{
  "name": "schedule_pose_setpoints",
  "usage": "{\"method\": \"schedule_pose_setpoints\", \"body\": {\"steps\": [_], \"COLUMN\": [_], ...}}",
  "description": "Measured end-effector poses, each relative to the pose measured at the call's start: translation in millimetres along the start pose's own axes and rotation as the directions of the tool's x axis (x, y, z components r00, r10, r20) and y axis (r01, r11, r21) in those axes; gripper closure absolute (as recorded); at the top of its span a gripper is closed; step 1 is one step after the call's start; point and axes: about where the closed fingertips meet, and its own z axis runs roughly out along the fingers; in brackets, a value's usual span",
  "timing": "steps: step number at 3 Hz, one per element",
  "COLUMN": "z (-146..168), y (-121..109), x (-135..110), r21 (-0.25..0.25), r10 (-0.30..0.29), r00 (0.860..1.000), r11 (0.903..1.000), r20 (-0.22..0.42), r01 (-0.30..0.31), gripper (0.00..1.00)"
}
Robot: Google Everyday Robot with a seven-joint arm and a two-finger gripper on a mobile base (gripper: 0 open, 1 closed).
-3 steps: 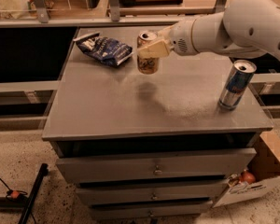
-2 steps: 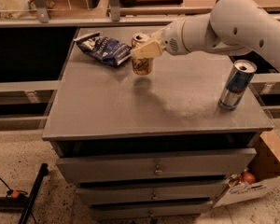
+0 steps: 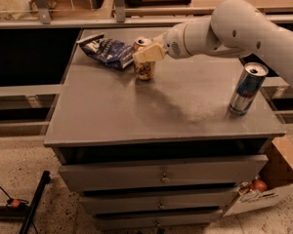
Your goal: Move orange can near blue chip bag
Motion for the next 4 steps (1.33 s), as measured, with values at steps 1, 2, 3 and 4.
{"method": "schedule_pose_setpoints", "body": {"steps": [1,2,3,4], "z": [7.8,12.8,17.0,15.9], "y": [1.1,2.8,5.0,5.2], "x": [0.7,0.5,-0.6,-2.0], "r21": [-0.019,-0.029,-0.034,-0.033], "r10": [0.005,0.001,-0.01,-0.017], "r00": [1.0,1.0,1.0,1.0], "r11": [0.9998,0.9996,0.9994,0.9993], "r20": [0.006,0.005,-0.009,-0.014], "r01": [-0.005,-0.001,0.01,0.017], "gripper": [0.59,0.36,0.13,0.0]}}
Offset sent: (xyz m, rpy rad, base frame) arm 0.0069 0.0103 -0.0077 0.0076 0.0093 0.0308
